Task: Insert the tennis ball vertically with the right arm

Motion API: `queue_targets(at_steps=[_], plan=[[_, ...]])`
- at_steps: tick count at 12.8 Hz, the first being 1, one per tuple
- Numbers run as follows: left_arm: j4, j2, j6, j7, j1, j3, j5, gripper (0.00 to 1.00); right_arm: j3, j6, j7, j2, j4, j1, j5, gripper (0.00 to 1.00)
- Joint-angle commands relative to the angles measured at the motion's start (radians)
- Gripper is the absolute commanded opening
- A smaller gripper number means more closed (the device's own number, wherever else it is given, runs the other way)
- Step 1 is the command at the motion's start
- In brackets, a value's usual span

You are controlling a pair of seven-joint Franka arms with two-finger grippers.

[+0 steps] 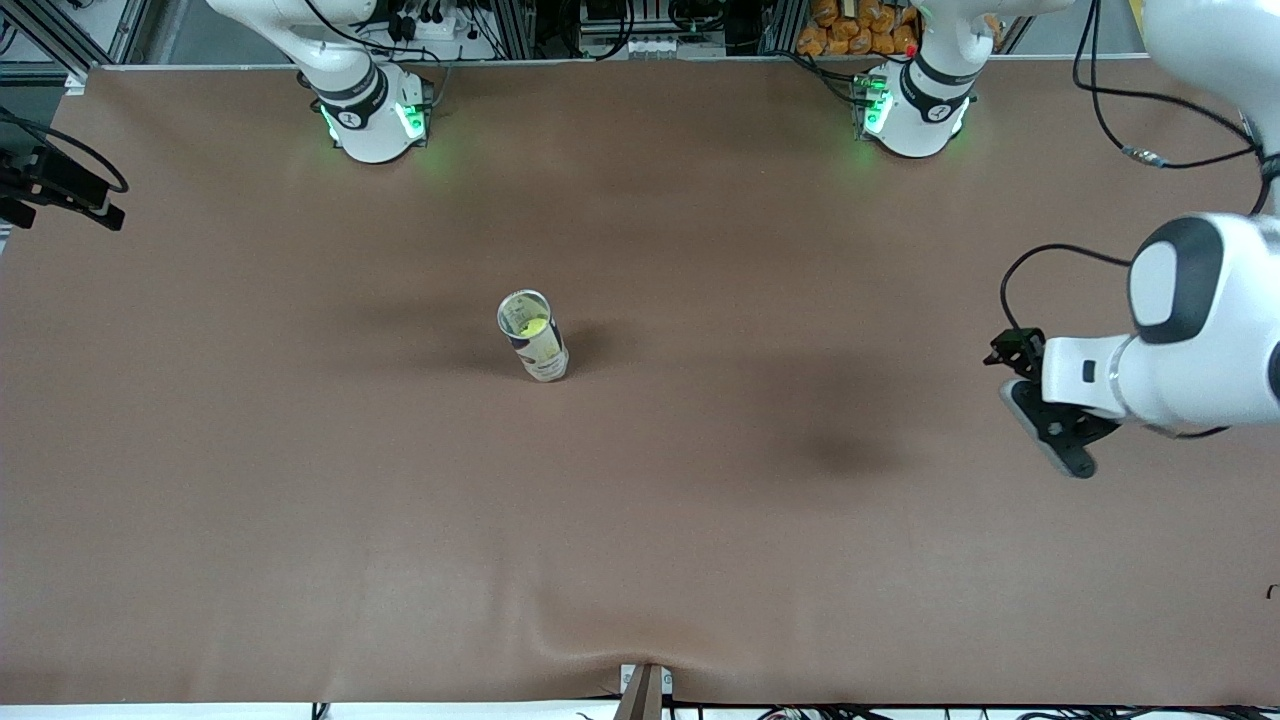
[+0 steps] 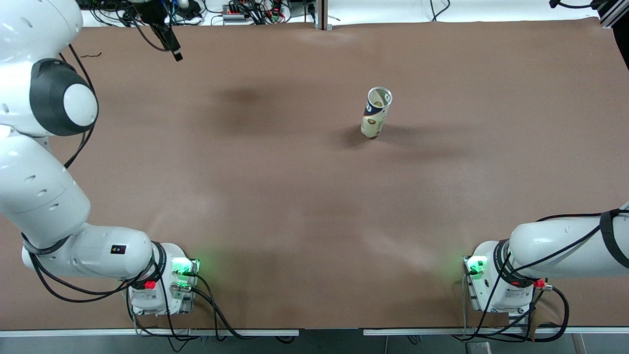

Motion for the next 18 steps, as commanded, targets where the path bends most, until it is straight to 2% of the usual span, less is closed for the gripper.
queue_targets(at_steps=[1,4,8,12,14,17,18], plan=[[0.003,-0.083,-0.069,-0.317,-0.029,0.025,0.012,1.00,0.013,-0.002,-0.001,-0.002,0.004,-0.024,0.007,1.00],[0.001,-0.153,-0.144,-0.504,-0.018,0.034,0.023,1.00,0.013,-0.004,-0.001,-0.002,0.002,-0.024,0.007,1.00],[-0.005,-0.313,-0.304,-0.613,-0.017,0.047,0.041,1.00,0.016,-0.004,-0.005,-0.003,0.004,-0.015,0.001,1.00],[-0.025,-0.407,-0.387,-0.650,0.015,0.042,0.046,1.00,0.019,-0.002,-0.013,-0.002,-0.002,-0.007,-0.001,1.00],[-0.066,-0.433,-0.366,-0.647,0.022,0.042,0.058,1.00,0.019,0.001,-0.013,-0.002,-0.002,-0.009,-0.004,1.00],[-0.055,-0.384,-0.263,-0.628,0.022,0.045,0.167,1.00,0.019,0.001,-0.013,-0.002,-0.002,-0.010,-0.004,1.00],[-0.055,-0.375,-0.243,-0.625,0.022,0.050,0.147,1.00,0.019,0.001,-0.013,-0.003,-0.002,-0.010,-0.004,1.00]])
